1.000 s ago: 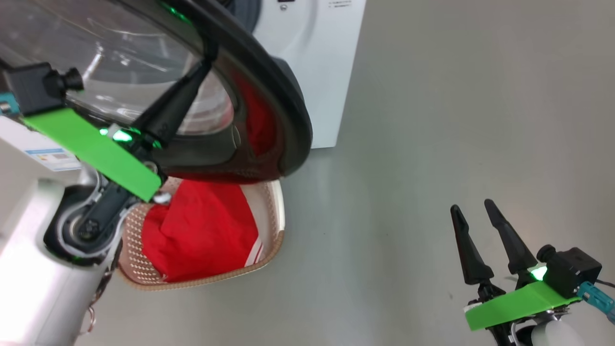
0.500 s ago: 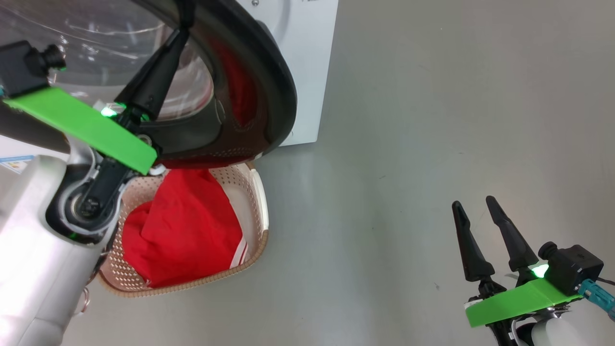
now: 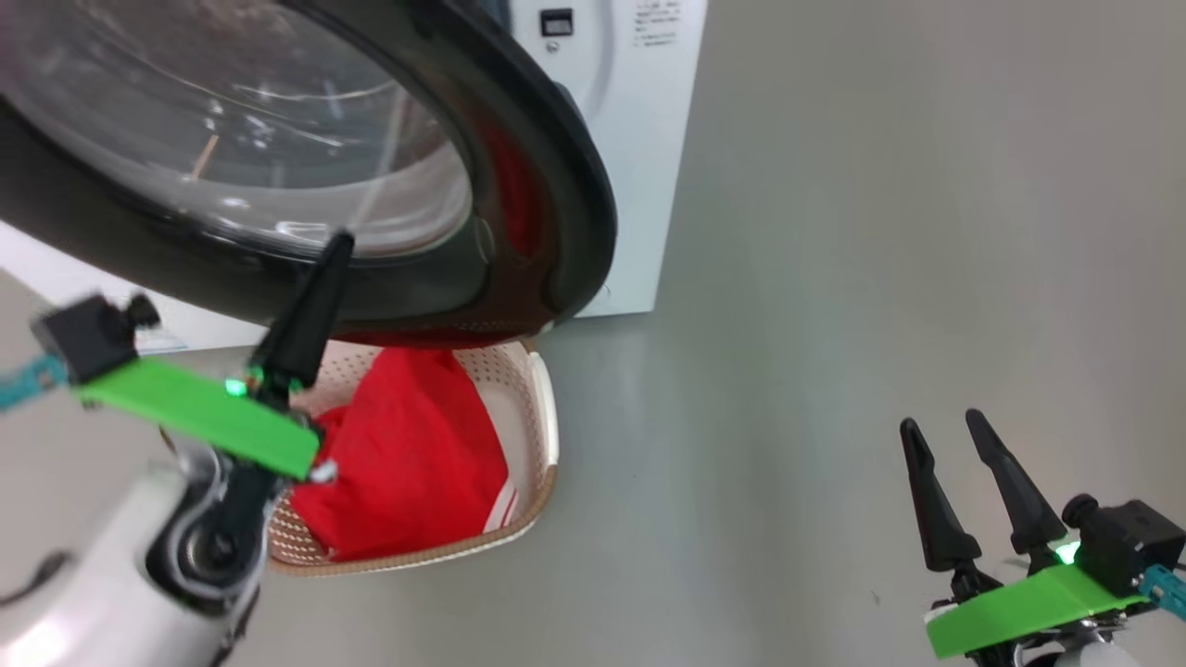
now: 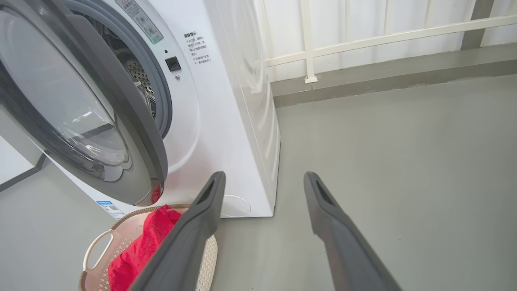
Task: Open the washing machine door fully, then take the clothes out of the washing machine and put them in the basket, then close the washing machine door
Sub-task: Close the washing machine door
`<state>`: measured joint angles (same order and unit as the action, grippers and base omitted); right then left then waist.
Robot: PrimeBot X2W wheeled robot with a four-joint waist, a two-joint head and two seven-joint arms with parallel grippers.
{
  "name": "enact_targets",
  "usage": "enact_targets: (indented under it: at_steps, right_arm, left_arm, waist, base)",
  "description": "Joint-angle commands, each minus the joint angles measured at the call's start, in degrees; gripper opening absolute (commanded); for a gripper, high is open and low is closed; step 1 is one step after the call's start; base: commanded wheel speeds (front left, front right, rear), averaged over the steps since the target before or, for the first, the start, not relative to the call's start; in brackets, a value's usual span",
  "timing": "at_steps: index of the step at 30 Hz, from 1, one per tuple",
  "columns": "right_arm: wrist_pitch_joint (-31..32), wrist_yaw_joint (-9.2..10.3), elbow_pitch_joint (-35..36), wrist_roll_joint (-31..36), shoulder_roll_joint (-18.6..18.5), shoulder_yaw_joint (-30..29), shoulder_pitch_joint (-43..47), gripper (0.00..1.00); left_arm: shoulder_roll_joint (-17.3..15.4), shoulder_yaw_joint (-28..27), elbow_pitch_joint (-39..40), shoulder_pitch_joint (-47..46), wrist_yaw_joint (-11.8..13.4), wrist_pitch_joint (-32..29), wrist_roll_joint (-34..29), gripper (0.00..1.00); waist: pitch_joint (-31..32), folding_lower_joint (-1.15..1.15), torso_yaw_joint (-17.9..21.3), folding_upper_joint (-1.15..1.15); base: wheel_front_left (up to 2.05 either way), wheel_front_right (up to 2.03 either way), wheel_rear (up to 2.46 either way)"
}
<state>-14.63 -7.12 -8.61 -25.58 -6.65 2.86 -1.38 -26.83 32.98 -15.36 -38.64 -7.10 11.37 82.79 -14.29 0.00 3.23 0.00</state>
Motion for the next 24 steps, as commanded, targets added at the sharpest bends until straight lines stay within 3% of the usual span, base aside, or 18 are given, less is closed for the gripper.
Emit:
enact_targets:
  at_steps: [1,10,18,19,20,21,24]
  right_arm:
    - [-0.37,-0.36,1.18,0.03,-1.09,1.0,0.67,1.0]
    - [-0.37,-0.36,1.03,0.37,-2.1,0.8,3.79,1.0]
    - [-0.37,-0.36,0.83,0.4,-2.56,0.27,5.64,1.0]
    - [-0.37,-0.36,0.8,0.35,-2.6,0.16,5.89,1.0]
    - [-0.37,-0.36,0.8,0.35,-2.6,0.16,5.89,1.0]
    - [-0.37,-0.36,0.74,0.31,-2.63,-0.02,6.14,1.0]
    - [-0.37,-0.36,0.78,0.28,-2.59,-0.71,6.84,1.0]
  left_arm:
    - [-2.55,-1.98,0.96,1.12,-0.39,1.29,0.71,0.0]
    - [-3.3,-4.71,1.34,13.54,-0.39,3.49,2.15,0.0]
    - [-2.39,-11.27,0.05,22.09,-0.39,3.61,-4.18,0.0]
    - [-2.12,-11.89,-0.17,23.12,-0.39,3.62,-5.28,0.07]
    - [-2.12,-11.89,-0.17,23.12,-0.39,3.62,-5.28,0.07]
    - [-1.78,-12.52,-0.34,24.09,-0.39,3.62,-6.28,0.22]
    - [-0.61,-14.82,-0.74,26.93,-0.39,3.62,-9.14,0.49]
  waist:
    - [1.89,0.0,-1.9,0.0]
    - [5.14,0.0,-4.16,0.0]
    - [6.84,0.0,-4.84,0.0]
    - [7.06,0.0,-4.85,0.0]
    - [7.06,0.0,-4.85,0.0]
    - [7.29,0.0,-4.84,0.0]
    - [7.92,0.0,-4.7,0.0]
  base:
    - [0.0,0.0,0.0]
    - [0.0,0.0,0.0]
    - [0.0,0.0,0.0]
    - [0.0,0.0,0.0]
    - [0.0,0.0,0.0]
    - [0.0,0.0,0.0]
    - [0.0,0.0,0.0]
